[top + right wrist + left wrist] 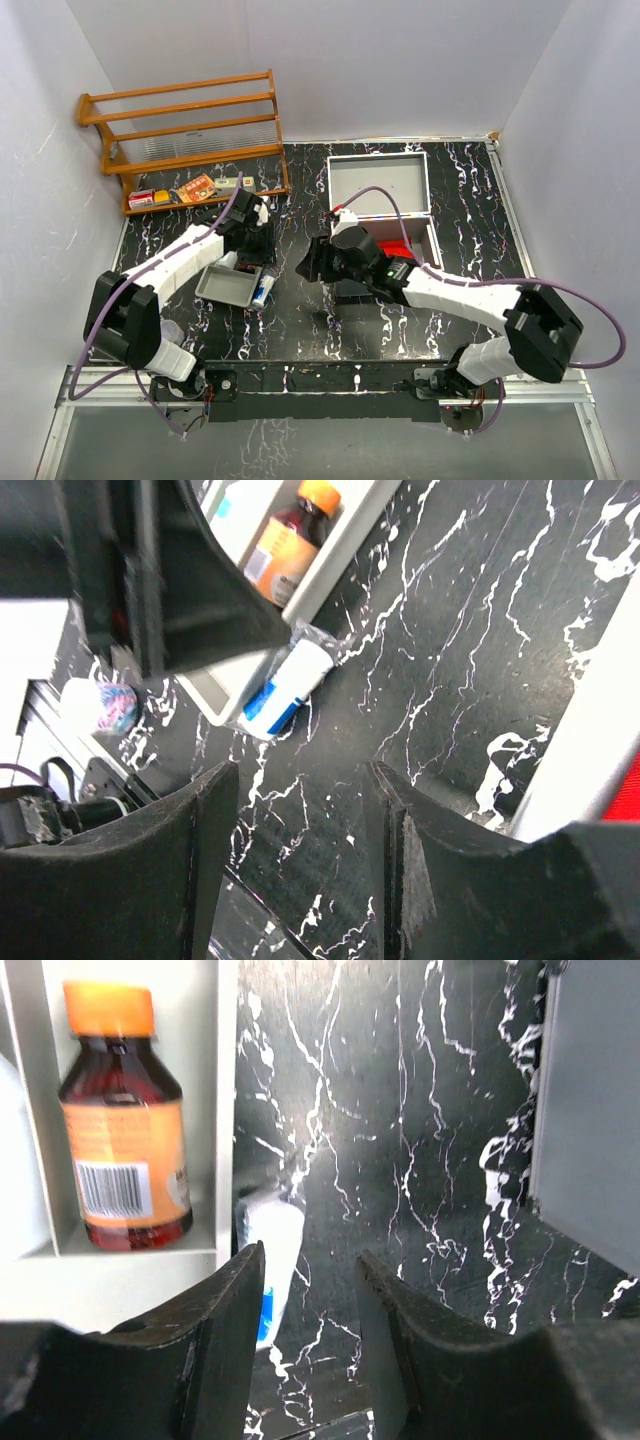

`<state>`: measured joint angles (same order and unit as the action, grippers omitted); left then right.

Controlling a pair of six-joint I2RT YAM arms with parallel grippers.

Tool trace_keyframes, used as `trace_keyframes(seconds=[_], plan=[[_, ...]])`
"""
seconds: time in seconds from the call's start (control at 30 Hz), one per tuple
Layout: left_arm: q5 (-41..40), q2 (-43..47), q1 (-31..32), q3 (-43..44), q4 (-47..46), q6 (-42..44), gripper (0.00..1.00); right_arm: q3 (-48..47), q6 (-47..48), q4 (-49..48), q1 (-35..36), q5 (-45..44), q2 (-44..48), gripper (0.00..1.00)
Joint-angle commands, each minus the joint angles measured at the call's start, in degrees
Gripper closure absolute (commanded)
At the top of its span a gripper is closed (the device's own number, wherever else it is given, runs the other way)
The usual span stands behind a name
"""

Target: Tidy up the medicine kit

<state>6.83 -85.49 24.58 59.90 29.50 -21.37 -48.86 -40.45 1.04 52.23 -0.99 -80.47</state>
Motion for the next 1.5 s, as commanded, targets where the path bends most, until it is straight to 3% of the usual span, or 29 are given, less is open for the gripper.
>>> trace_keyframes(seconds=[0.0, 0.3, 0.6, 0.7, 0.97, 1.17, 1.47], plan=[[-7.48, 2.71, 4.44, -1.98, 6.16, -4.66, 0.60, 1.71, -1.94, -5.46, -0.06, -6.30, 5.38, 0.51], [-16.26, 1.33, 10.44, -3.46, 9.22, -10.48, 0.57, 2.89, -2.78, -6.04, -0.02, -8.02, 8.47, 0.51], [-17.17, -0.67, 11.19, -4.92, 7.00, -11.29, 0.54, 3.06, -2.65, -5.96, -0.04, -8.86, 9.10, 0.51], [-16.92, -2.00, 11.28, -5.21, 6.31, -10.73, 0.60, 3.15, -2.66, -5.96, -0.05, -8.86, 9.06, 0.51], [-18.07, -5.83, 11.59, -4.18, 7.09, -9.71, 0.63, 3.20, -2.28, -5.87, -0.08, -9.10, 9.17, 0.51], [-18.22, -5.83, 11.72, -3.43, 7.19, -8.77, 0.82, 3.51, -2.21, -5.87, 0.00, -9.61, 9.81, 0.52], [-22.89, 2.19, 11.67, -0.66, 8.84, -9.11, 0.83, 3.94, -1.78, -5.84, -0.03, -10.87, 11.77, 0.52]])
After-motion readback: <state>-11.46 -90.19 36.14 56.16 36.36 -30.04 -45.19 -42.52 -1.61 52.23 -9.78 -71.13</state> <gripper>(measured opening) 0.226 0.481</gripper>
